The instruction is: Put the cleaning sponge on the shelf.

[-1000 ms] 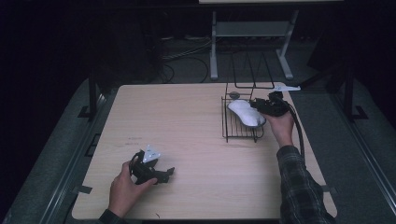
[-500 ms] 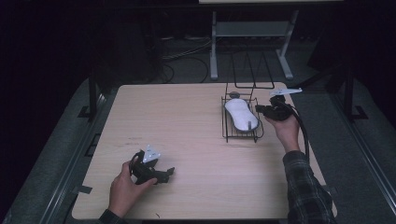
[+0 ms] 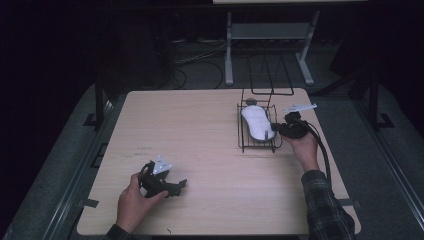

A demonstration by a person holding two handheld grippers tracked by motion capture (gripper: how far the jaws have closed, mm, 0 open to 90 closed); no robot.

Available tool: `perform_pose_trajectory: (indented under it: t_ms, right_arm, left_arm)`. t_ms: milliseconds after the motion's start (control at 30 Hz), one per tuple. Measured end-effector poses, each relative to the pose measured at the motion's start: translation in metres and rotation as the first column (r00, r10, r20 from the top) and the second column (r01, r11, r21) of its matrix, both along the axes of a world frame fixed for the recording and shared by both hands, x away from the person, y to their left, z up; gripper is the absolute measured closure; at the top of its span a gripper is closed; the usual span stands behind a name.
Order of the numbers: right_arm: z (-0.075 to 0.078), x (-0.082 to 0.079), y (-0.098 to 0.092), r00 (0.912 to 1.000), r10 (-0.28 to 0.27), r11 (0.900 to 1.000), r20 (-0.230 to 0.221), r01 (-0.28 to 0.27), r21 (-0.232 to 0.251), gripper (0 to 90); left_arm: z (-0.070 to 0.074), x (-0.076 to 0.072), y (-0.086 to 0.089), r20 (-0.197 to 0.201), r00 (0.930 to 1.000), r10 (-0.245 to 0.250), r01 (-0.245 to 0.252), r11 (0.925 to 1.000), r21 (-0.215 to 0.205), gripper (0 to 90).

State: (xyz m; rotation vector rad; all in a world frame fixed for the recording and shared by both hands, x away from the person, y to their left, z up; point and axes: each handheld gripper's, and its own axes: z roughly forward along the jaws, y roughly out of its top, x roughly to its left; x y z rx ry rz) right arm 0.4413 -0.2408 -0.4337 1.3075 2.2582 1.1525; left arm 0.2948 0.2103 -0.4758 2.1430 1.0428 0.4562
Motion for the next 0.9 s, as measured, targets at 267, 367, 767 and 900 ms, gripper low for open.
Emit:
perform_pose_trajectory:
  t_ms: [267, 367, 767, 900]
  right_arm:
    - [0.001, -0.003, 0.008, 0.9995, 0.031, 1.0, 0.008, -0.031, -0.005, 89.7]
    - [0.001, -0.004, 0.01, 0.999, 0.045, 0.999, 0.001, -0.045, 0.0, 89.7]
    - [0.014, -0.014, 0.004, 0.9995, 0.022, 1.0, 0.02, -0.023, 0.013, 76.9]
    - [0.017, -0.02, 0.001, 0.9998, 0.012, 1.0, 0.012, -0.013, 0.018, 67.5]
  left_arm:
    - [0.0, 0.0, 0.0, 0.0, 1.0, 0.0, 0.0, 1.0, 0.0, 12.3]
    - [0.0, 0.0, 0.0, 0.0, 1.0, 0.0, 0.0, 1.0, 0.0, 12.4]
    - [0.0, 0.0, 0.0, 0.0, 1.0, 0.0, 0.0, 1.0, 0.001, 12.3]
    - [0.0, 0.0, 0.0, 0.0, 1.0, 0.0, 0.0, 1.0, 0.0, 12.4]
